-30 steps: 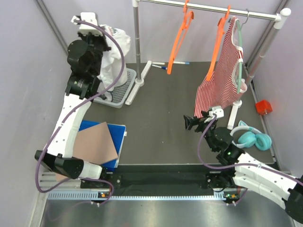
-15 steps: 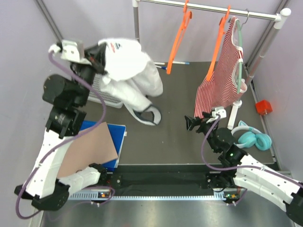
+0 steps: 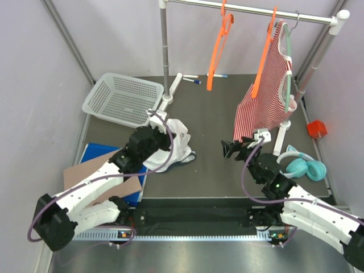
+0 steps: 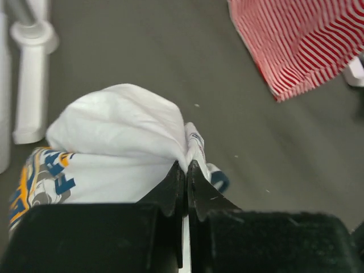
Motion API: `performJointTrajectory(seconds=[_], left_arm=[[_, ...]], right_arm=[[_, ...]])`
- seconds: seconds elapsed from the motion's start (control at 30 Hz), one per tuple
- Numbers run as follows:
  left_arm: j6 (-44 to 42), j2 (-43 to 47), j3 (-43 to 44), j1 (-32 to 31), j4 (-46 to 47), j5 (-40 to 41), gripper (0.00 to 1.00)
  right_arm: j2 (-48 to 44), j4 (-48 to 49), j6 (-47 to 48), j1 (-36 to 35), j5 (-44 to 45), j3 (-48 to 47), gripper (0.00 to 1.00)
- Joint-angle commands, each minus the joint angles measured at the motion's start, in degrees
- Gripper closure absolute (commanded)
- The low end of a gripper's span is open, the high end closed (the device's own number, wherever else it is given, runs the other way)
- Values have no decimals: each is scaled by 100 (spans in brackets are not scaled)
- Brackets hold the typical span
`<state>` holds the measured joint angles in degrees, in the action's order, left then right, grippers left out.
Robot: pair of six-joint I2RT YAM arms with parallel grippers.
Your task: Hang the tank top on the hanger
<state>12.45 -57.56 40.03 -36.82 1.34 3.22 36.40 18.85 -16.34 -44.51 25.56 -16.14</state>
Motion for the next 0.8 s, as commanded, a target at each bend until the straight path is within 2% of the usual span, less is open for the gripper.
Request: performJointTrajectory(seconds=[0.0, 0.23, 0.3, 0.37, 0.43, 0.47, 0.5, 0.53, 0.57, 0.6, 0.63, 0.77], left_arm=[[100, -237, 4, -843, 1578, 98, 100], [-663, -1860, 874, -2038, 3053, -225, 100], [-630, -2379, 1137, -2127, 3318, -461, 100], [-577, -2689, 1243, -2180, 3722, -1059, 100], [-577, -3015, 1375, -2198, 3829, -1131, 99], [-594, -3085, 1437, -2189, 3621, -1009, 86], [-629, -3103, 1472, -2198, 3497, -834, 69], [-725, -3051, 1446, -2198, 3382, -649, 49], [-761, -2972, 1394, -2198, 3268, -152, 24], [-787, -2745, 1315, -2189, 3145, 71, 7], [-875, -2595, 1114, -2198, 3039, 256, 2], [-841, -1681, 568, -2189, 2240, 1573, 1]], right_arm=[[235, 189, -211, -49, -51, -29, 0], [-71, -257, -484, -40, 168, -64, 0], [-290, -530, -519, -49, 326, -64, 0], [-553, -680, -528, -49, 501, -21, 0], [-721, -839, -563, -40, 590, 58, 0], [-853, -865, -555, -49, 625, 85, 0], [-898, -918, -563, -49, 625, 111, 0], [-933, -927, -546, -58, 625, 137, 0], [-933, -927, -546, -49, 625, 155, 0], [-916, -910, -520, -49, 625, 164, 0], [-855, -883, -502, -58, 634, 181, 0], [-285, -620, -449, -93, 477, 138, 3]])
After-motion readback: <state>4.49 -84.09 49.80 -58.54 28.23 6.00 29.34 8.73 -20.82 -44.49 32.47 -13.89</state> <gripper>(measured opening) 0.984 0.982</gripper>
